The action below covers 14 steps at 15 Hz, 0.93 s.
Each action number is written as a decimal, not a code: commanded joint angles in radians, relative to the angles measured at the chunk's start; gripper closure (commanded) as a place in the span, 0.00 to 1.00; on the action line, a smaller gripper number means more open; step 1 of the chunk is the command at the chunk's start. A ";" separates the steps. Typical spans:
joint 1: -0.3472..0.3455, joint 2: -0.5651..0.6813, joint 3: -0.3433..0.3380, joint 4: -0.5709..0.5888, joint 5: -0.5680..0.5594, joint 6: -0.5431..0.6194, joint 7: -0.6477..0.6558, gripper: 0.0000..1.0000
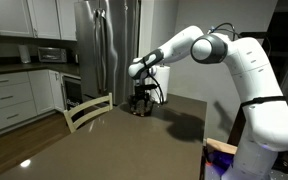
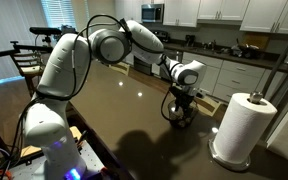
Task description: Take one object from the black basket and put it on the table
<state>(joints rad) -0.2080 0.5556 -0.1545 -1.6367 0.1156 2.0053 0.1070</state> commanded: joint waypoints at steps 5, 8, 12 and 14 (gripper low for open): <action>-0.011 0.042 0.006 0.021 0.005 0.049 -0.009 0.58; -0.009 0.034 0.004 0.025 0.004 0.047 -0.005 0.77; -0.007 0.023 0.002 0.025 0.002 0.044 -0.001 0.95; -0.006 0.016 0.001 0.020 0.000 0.045 -0.002 0.92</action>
<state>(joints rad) -0.2079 0.5756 -0.1585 -1.6088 0.1154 2.0462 0.1070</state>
